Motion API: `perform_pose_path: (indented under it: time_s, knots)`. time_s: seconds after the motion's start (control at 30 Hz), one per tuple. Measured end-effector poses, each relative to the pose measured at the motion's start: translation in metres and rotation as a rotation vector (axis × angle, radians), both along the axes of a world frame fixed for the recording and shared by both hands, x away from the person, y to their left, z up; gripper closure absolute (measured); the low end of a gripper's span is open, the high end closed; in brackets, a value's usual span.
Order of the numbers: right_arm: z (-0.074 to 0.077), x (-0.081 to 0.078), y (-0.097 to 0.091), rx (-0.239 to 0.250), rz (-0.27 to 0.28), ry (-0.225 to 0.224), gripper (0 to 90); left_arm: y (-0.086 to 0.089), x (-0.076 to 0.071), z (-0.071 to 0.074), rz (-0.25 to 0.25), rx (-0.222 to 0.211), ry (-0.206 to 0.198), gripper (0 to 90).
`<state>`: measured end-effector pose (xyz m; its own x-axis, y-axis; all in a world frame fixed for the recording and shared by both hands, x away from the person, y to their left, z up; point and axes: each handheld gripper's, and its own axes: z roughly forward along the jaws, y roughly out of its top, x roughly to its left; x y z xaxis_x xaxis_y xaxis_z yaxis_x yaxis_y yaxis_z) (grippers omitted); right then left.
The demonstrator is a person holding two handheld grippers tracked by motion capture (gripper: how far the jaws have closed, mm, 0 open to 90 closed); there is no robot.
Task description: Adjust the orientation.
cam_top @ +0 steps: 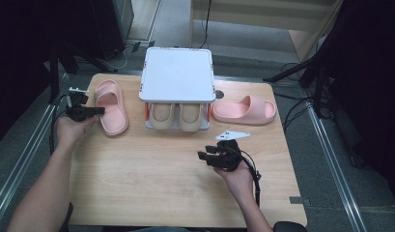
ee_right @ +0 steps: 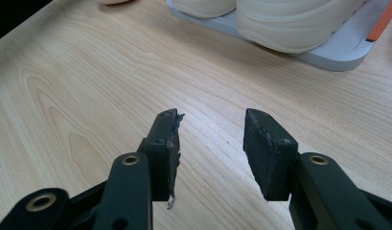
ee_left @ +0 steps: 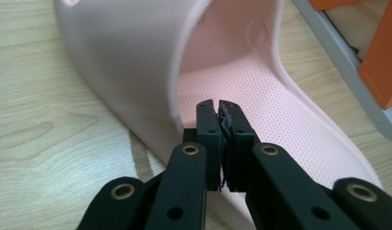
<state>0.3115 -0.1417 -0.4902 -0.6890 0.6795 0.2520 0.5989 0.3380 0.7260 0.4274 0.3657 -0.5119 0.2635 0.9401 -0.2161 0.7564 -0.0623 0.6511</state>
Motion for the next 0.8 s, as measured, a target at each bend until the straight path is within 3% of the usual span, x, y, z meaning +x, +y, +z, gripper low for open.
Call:
perform_pose_path:
  time_s: [0.1, 0.27, 0.4, 0.53, 0.7, 0.8]
  knots:
    - [0.0, 0.0, 0.0, -0.003, 0.001, 0.0, 57.2, 0.005, -0.001, 0.0, 0.015, 0.013, 0.001, 87.4]
    - [0.0, 0.0, 0.0, -0.002, 0.001, 0.001, 57.2, 0.014, -0.003, 0.0, 0.049, -0.006, 0.002, 87.1]
    - [0.0, 0.0, 0.0, -0.003, 0.001, 0.003, 57.2, 0.011, -0.002, 0.003, 0.028, -0.014, 0.014, 85.3]
    - [0.0, 0.0, 0.001, -0.002, 0.0, 0.003, 57.2, 0.008, -0.005, 0.016, 0.032, -0.034, -0.024, 82.5]
    - [0.001, 0.0, -0.001, 0.0, 0.0, -0.005, 57.2, 0.009, -0.01, 0.028, 0.041, -0.016, -0.045, 69.0]
    - [0.001, 0.0, -0.001, 0.001, -0.001, -0.006, 57.2, 0.016, -0.011, 0.031, 0.058, -0.044, -0.033, 59.9]
